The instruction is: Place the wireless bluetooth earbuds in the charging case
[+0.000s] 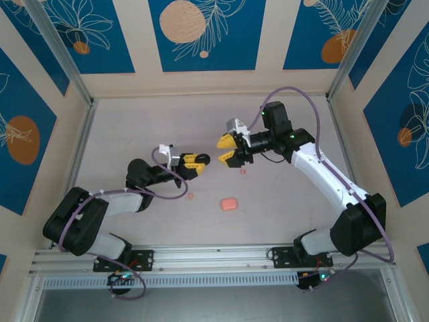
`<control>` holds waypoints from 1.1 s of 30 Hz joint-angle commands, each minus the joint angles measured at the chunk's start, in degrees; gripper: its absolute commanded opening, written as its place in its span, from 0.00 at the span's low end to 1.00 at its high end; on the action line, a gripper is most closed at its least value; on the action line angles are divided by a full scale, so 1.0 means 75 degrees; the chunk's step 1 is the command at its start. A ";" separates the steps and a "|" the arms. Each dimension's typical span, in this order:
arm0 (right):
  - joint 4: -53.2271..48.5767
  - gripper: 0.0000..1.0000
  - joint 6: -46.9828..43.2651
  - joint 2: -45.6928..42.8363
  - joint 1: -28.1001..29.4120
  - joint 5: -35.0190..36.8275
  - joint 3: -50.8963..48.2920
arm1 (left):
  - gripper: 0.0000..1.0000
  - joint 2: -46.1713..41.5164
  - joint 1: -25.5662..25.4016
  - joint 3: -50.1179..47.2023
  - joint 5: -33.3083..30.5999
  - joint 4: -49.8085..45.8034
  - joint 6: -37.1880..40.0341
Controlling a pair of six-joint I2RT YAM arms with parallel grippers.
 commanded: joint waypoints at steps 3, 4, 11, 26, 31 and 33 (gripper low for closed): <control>-0.0663 0.50 -0.0731 0.0529 0.0392 0.0095 0.0644 | 0.02 -0.0134 -0.0024 0.0139 0.0139 0.0293 -0.0053; -0.0703 0.49 -0.0782 0.0630 0.0453 0.0058 0.0705 | 0.02 -0.0146 -0.0024 0.0139 0.0139 0.0295 -0.0057; -0.0882 0.40 -0.0912 0.1190 0.0599 -0.0442 0.1116 | 0.02 -0.0172 -0.0018 0.0115 0.0127 0.0291 -0.0053; -0.1577 0.33 -0.1206 0.1812 0.0673 -0.0815 0.1617 | 0.03 -0.0193 -0.0024 0.0145 0.0135 0.0291 -0.0065; -0.1648 0.29 -0.1223 0.1906 0.0696 -0.0881 0.1681 | 0.03 -0.0182 -0.0024 0.0140 0.0127 0.0291 -0.0066; -0.1697 0.22 -0.1275 0.1940 0.0696 -0.0874 0.1691 | 0.03 -0.0191 -0.0018 0.0139 0.0130 0.0293 -0.0074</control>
